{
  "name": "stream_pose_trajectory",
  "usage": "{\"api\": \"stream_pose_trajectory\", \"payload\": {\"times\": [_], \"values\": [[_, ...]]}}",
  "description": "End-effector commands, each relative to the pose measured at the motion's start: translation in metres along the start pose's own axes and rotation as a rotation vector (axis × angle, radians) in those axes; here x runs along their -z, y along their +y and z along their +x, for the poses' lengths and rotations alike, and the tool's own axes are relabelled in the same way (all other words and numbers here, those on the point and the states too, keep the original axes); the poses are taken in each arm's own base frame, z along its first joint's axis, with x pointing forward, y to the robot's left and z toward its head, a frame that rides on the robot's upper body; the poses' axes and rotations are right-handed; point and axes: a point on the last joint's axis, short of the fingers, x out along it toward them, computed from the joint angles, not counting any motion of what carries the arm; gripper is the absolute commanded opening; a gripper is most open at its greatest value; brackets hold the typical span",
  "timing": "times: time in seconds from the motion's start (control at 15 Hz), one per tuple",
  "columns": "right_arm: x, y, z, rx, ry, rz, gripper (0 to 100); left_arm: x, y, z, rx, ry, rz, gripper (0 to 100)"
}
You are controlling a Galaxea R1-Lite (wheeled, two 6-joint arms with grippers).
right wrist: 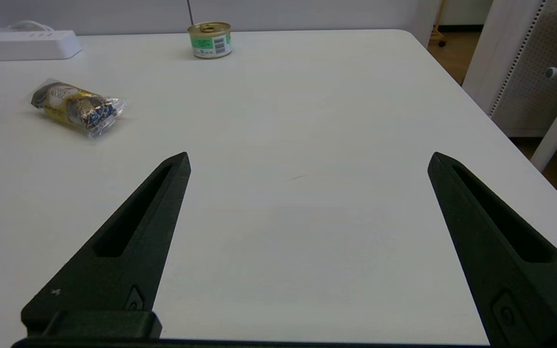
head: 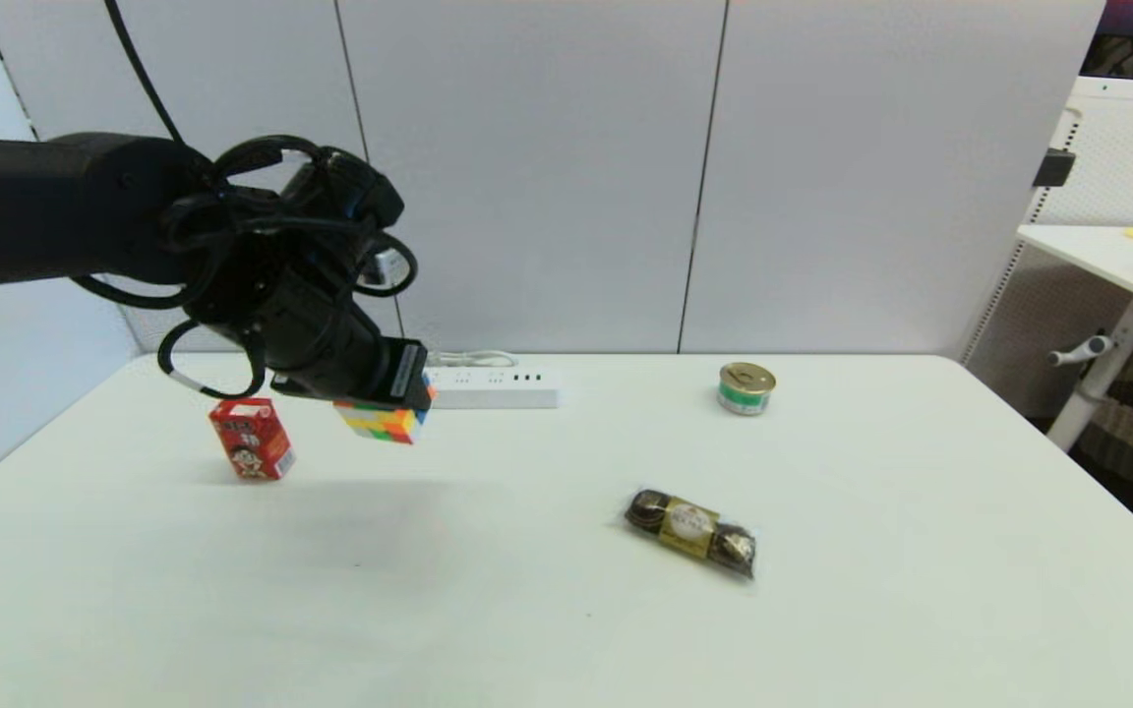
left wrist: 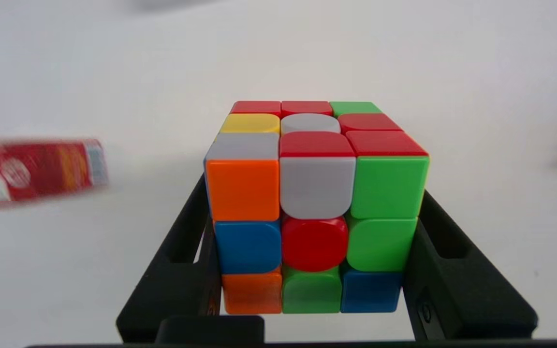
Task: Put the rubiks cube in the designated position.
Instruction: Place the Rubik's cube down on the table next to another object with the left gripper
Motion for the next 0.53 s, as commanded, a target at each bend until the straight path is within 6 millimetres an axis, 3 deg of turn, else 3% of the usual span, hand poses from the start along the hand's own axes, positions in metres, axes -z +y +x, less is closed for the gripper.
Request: {"api": "stream_pose_trajectory", "payload": {"times": [0.07,0.27,0.53], "values": [[0.0,0.0,0.0,0.0,0.0,0.0,100,-0.018,0.005,0.055,-0.03,0.056,-0.011,0],[0.0,0.0,0.0,0.0,0.0,0.0,100,-0.025,0.004,0.086,-0.037,0.074,-0.013,0],[0.0,0.0,0.0,0.0,0.0,0.0,100,-0.027,0.002,0.107,-0.039,0.096,-0.014,0]]}}
